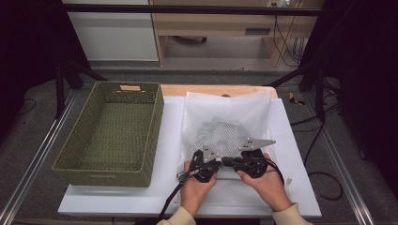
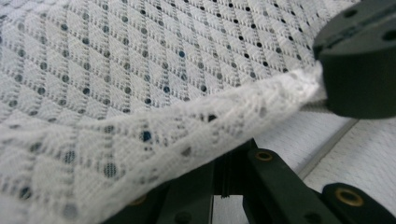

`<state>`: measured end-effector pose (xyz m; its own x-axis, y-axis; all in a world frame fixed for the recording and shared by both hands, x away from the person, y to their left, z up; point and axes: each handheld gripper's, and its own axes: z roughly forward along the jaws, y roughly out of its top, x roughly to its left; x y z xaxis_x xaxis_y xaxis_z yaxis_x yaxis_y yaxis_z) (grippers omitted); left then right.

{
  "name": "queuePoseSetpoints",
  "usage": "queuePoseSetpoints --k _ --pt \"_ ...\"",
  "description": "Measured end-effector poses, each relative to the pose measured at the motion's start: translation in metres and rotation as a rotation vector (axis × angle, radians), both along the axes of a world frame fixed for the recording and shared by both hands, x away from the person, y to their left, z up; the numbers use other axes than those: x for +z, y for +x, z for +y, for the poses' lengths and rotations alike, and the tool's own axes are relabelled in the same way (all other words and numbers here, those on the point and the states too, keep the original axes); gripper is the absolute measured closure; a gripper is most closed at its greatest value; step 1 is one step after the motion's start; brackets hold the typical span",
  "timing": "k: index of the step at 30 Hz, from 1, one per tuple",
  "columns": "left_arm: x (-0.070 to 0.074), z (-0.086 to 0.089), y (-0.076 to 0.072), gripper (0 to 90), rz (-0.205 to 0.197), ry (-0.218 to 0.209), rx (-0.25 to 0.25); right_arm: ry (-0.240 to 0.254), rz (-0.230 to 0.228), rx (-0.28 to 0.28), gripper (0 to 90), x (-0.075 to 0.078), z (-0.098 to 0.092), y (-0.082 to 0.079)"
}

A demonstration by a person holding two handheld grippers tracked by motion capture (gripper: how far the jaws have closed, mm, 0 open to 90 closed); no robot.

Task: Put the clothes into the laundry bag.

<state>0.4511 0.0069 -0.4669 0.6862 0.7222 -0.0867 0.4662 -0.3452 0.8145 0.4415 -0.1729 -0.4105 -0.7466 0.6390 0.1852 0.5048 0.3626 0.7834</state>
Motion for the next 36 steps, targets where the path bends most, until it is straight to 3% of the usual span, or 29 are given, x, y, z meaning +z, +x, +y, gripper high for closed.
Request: queuePoseSetpoints --k 36 --pt "-0.003 -0.004 0.015 90.0 0.001 0.006 0.036 -0.004 -0.005 -0.038 89.3 0.002 -0.014 0.0"
